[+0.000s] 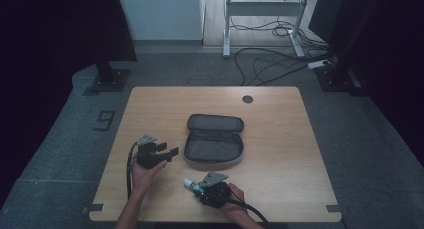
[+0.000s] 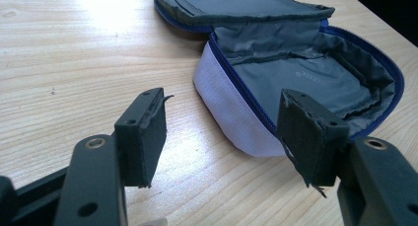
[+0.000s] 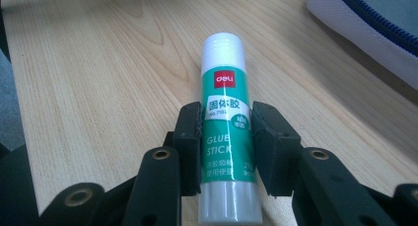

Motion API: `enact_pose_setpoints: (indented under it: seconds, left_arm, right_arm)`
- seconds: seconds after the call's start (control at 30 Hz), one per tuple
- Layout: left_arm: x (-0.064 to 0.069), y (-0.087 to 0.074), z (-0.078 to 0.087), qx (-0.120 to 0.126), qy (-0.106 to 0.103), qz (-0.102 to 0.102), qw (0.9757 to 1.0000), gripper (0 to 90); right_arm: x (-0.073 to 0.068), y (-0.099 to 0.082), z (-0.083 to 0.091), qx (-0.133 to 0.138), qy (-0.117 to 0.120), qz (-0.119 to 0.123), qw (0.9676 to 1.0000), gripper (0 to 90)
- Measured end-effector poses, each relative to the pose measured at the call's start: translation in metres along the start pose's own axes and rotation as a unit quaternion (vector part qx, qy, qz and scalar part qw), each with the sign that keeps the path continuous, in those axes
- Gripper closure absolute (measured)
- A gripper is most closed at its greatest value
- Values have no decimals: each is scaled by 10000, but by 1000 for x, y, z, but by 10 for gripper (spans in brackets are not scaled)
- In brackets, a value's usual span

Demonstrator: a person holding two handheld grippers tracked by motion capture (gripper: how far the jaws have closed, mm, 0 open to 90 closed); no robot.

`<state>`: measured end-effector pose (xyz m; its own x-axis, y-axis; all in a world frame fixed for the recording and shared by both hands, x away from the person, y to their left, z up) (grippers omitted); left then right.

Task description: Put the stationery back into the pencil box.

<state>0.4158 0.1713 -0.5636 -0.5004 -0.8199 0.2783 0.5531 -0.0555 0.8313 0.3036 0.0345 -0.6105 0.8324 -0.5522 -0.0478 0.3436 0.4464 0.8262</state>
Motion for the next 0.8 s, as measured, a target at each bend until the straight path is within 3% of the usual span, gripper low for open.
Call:
enact_pose_setpoints:
  seconds: [0.2,0.8]
  left_arm:
    - [-2,2,3,59,23,30,10000,366]
    - [-1,0,1,-13,9,3,10000,365]
  right_arm:
    - [1,1,2,9,34,-5,10000,647]
    - [8,21,23,397,13,-72,9992,647]
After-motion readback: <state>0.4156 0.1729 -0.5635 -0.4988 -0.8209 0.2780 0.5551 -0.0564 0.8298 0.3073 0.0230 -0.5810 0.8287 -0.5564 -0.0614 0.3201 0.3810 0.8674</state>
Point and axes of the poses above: each handheld gripper's, and its own axes: z roughly backward along the jaws, y roughly out of its top, x roughly to its right, the point moved 10 cm from there along -z, roughly forward along the jaws, and after that the axes turned 6 degrees about x, right-handed, at the moved point
